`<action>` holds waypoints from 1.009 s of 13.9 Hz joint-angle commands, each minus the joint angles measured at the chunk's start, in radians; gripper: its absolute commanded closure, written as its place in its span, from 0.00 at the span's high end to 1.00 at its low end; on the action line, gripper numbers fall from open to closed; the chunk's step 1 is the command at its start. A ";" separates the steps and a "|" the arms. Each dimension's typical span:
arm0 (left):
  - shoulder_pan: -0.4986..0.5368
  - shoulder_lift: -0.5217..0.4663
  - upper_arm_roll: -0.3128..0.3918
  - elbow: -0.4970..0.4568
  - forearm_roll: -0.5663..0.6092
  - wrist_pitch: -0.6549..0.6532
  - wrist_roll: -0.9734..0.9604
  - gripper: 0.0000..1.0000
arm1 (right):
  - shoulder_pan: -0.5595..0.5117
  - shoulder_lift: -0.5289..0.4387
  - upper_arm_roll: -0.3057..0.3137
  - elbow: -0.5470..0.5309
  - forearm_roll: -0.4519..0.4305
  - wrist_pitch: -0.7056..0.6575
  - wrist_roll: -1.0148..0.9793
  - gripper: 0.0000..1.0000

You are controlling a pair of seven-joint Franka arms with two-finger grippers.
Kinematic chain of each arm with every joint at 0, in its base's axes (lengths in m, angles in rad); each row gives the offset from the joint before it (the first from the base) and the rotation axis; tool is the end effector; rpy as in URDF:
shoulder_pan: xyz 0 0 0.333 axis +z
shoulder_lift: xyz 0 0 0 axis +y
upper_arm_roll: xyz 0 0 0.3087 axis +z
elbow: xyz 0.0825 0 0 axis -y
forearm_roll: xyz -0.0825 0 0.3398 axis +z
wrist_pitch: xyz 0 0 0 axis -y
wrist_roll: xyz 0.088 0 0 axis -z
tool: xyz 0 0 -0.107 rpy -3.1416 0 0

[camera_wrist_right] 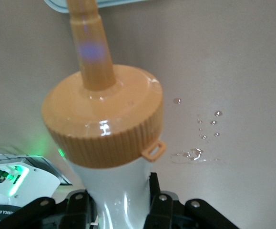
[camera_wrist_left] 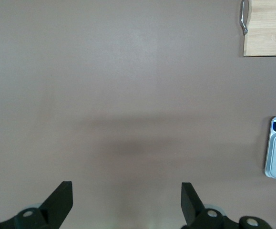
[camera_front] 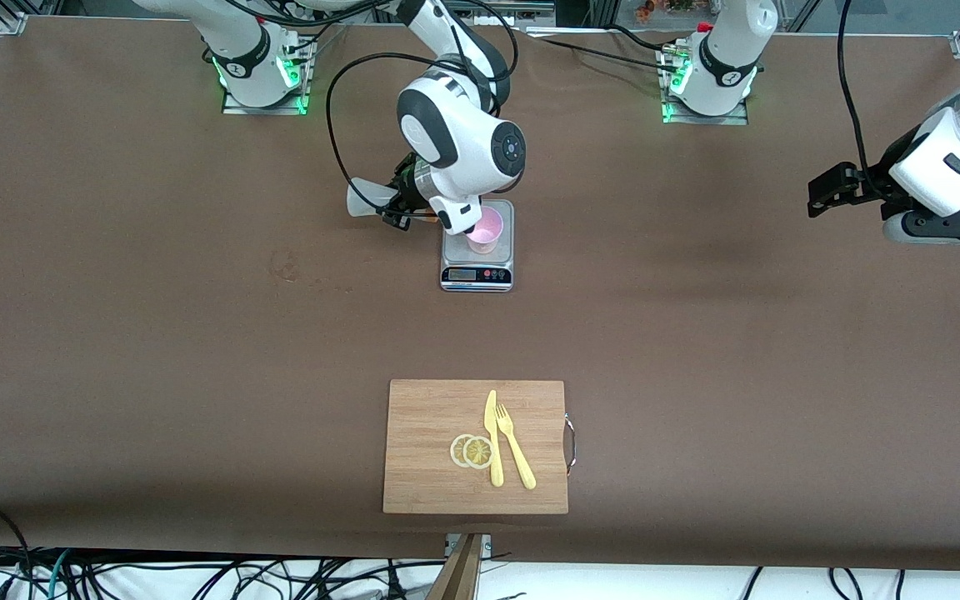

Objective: Add sauce to pink cup with both arms
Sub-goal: 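Tilt the bottle nozzle into the pink cup with the right gripper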

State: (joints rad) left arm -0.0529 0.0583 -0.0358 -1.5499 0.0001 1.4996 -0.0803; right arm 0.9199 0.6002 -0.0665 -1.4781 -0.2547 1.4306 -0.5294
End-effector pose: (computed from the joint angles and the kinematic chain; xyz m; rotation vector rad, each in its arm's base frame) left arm 0.5169 -0.0454 0.5902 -3.1298 0.0132 0.1697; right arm 0.4040 0.4270 0.3148 1.9865 1.7267 -0.8060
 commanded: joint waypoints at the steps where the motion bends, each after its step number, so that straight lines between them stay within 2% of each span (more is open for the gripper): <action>1: -0.001 0.012 -0.004 0.028 0.023 -0.018 -0.010 1.00 | 0.016 0.055 -0.004 0.112 -0.028 -0.097 0.000 0.07; 7: -0.001 0.012 -0.004 0.028 0.024 -0.018 -0.009 1.00 | 0.028 0.131 -0.007 0.235 -0.043 -0.168 -0.008 0.08; 12: -0.002 0.012 -0.004 0.028 0.024 -0.018 -0.010 1.00 | 0.036 0.147 -0.013 0.243 -0.044 -0.176 -0.006 0.09; 14: -0.002 0.012 -0.004 0.028 0.023 -0.018 -0.010 1.00 | 0.031 0.144 -0.013 0.242 -0.043 -0.171 -0.003 0.18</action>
State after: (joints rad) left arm -0.0529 0.0583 -0.0358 -1.5499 0.0001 1.4996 -0.0803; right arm 0.9401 0.7302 -0.0703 -1.2786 -0.2816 1.2966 -0.5294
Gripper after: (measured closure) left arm 0.000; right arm 0.621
